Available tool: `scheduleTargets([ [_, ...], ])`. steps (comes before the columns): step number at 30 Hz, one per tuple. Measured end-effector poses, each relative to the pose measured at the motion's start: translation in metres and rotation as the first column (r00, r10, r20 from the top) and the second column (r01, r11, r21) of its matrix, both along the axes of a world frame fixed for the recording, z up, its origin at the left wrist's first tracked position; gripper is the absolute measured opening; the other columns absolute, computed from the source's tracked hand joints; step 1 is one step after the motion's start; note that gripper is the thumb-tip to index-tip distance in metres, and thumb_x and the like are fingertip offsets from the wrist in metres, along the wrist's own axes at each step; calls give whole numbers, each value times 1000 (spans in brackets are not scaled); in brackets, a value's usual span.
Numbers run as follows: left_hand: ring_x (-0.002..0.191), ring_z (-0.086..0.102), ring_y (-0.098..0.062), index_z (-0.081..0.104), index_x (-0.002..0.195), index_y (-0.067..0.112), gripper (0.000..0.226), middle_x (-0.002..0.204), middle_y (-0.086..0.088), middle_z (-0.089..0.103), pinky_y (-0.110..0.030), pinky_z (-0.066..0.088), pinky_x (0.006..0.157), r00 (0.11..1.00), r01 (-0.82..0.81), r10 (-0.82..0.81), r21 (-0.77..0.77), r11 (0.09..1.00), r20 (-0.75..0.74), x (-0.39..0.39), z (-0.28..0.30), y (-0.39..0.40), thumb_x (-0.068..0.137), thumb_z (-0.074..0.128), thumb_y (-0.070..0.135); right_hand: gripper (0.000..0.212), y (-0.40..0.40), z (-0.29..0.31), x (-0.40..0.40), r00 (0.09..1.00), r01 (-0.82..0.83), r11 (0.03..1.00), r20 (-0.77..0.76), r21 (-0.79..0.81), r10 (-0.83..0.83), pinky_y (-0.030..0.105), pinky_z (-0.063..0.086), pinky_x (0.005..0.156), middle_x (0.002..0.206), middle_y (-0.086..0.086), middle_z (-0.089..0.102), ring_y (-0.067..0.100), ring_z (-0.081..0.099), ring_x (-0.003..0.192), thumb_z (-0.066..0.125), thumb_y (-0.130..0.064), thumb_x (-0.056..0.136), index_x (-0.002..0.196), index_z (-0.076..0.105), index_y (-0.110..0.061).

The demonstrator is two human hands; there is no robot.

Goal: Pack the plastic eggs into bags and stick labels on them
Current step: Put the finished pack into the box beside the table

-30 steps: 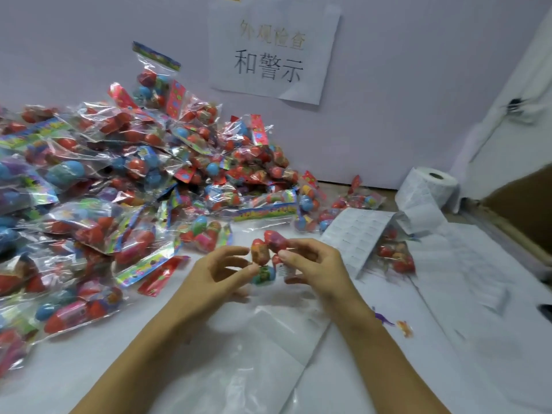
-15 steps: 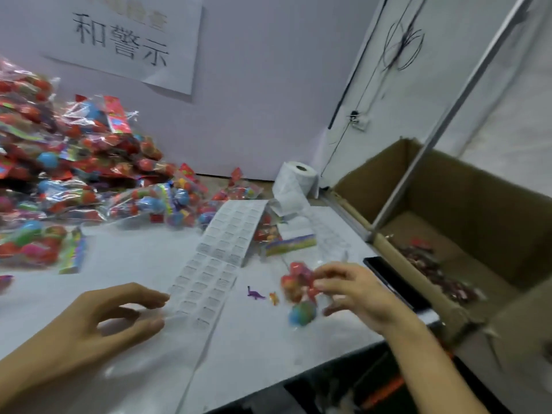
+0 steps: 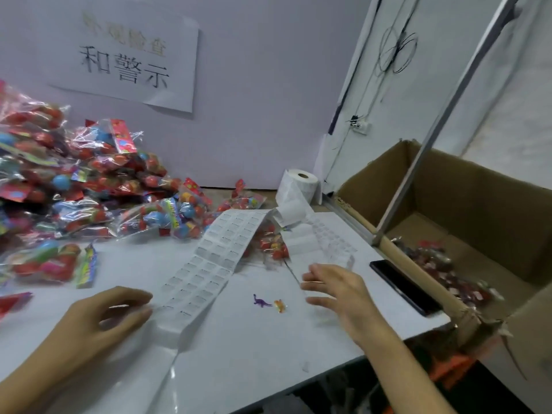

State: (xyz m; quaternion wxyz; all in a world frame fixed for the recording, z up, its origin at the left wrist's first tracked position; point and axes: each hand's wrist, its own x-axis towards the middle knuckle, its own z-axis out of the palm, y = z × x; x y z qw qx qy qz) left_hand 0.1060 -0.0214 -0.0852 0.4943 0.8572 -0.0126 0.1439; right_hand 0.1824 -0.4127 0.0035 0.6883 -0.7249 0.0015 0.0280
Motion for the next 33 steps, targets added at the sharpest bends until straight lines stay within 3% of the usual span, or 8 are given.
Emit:
scheduleTargets([
  [5,88,75,-10,79,93,20,11,98,10,79,-11,55,79,999,-33,34,-146,989,-2,-12,23,-10,86,77,11,8,116,-14,6,939,-334,937,56,-98,340,28,59,66,89,6,78,20,75,86,70,-20,95,95,75,-14],
  [12,84,71,-9,76,90,12,12,89,3,76,-19,55,76,977,-194,199,-74,978,70,-18,35,-7,91,72,0,8,238,-23,5,803,-590,804,48,-80,594,28,58,65,85,2,76,19,75,85,67,-18,96,92,73,-20],
  [15,87,66,-18,73,89,6,10,92,-3,72,-25,53,85,911,-380,359,75,922,203,-15,32,0,86,73,-4,10,262,-34,10,818,-573,818,21,-48,574,25,56,60,80,6,74,18,73,75,66,-13,97,89,72,-12],
  [19,110,60,-32,72,103,-5,30,113,-17,67,-23,40,100,818,-547,464,208,811,341,-7,31,14,76,69,-18,11,266,-59,15,865,-499,866,33,-36,500,23,52,54,73,11,71,19,66,62,67,-2,93,84,71,-7],
  [22,131,51,-42,65,126,-6,52,135,-22,60,-40,36,114,857,-510,413,400,761,307,5,30,18,76,65,-17,12,262,-62,18,860,-508,861,50,8,507,22,53,54,72,11,73,18,67,60,67,-4,93,82,73,-3],
  [26,157,10,-31,35,156,7,60,167,-12,21,-43,0,129,894,-373,443,654,659,63,25,28,28,97,49,11,12,260,-60,20,863,-505,861,50,61,503,23,54,56,71,11,72,17,67,62,66,-3,94,85,72,2],
  [29,140,32,-26,62,125,9,33,143,-2,44,-43,17,122,901,-360,420,727,585,108,27,23,37,105,40,22,12,258,-59,21,862,-506,858,35,84,505,24,55,58,72,11,72,18,67,63,65,-3,94,87,72,3],
  [33,124,49,-25,73,97,5,27,128,0,61,-35,29,112,916,-398,314,659,638,250,20,16,42,106,50,17,12,258,-59,22,869,-490,863,-3,125,494,25,56,57,72,11,72,18,67,63,66,-4,94,85,72,2],
])
